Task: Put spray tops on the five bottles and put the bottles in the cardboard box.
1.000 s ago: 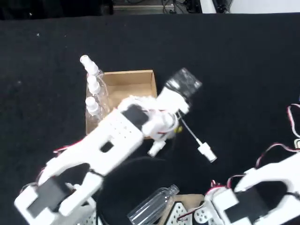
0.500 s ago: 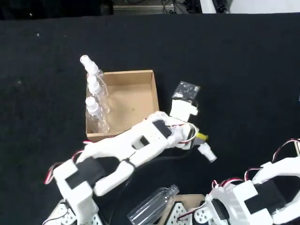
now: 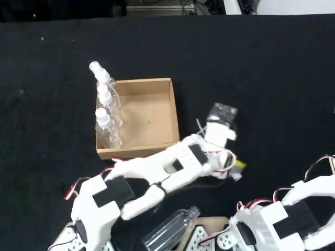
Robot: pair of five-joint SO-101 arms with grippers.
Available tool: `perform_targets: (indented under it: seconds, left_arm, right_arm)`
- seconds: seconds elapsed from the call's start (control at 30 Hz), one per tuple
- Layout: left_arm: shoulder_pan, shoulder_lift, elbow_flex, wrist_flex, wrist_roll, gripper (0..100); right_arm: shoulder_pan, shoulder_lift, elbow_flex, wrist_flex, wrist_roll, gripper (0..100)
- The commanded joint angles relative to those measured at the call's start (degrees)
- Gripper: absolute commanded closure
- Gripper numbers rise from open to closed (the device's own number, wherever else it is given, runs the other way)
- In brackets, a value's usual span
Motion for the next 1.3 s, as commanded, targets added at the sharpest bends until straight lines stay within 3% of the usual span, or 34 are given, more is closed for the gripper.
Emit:
perform_targets:
  seconds: [0.0, 0.13, 0.33, 0.53, 0.73, 0.87, 0.97, 1.1, 1.27]
  left_arm:
    - [0.92, -0.62, -1.54, -1.14, -3.52, 79]
    - [1.01, -1.05, -1.54, -1.23, -3.60, 87]
    - [1.10, -1.23, -2.95, -0.62, -4.57, 88]
    - [3.91, -1.23, -8.75, 12.48, -19.60, 88]
    - [1.71, -1.23, -16.04, 26.73, -35.69, 88]
    - [1.19, -0.62, -17.71, 31.21, -43.25, 88]
    - [1.45, -0.62, -16.84, 31.03, -43.43, 86]
    - [0.92, -0.62, -16.75, 31.38, -42.81, 75]
    - [1.98, -1.14, -16.22, 33.32, -42.81, 78]
  right_arm:
    - [2.29, -0.22, -4.00, -0.97, 0.18, 98.8]
    - [2.29, -0.22, -4.00, -0.97, 0.18, 98.8]
    - [2.29, -0.31, -4.00, -0.88, 0.18, 98.8]
    - [2.29, -0.31, -4.00, -0.97, 0.18, 98.8]
    - [2.37, -0.31, -4.00, -0.97, 0.18, 98.8]
    - [2.37, -0.04, -4.00, -0.88, 0.18, 98.8]
    - [2.37, 0.13, -4.00, -0.88, 0.18, 98.8]
    - [2.37, 0.13, -4.00, -0.97, 0.18, 98.8]
    - [2.37, -0.04, -4.00, -0.97, 0.18, 98.8]
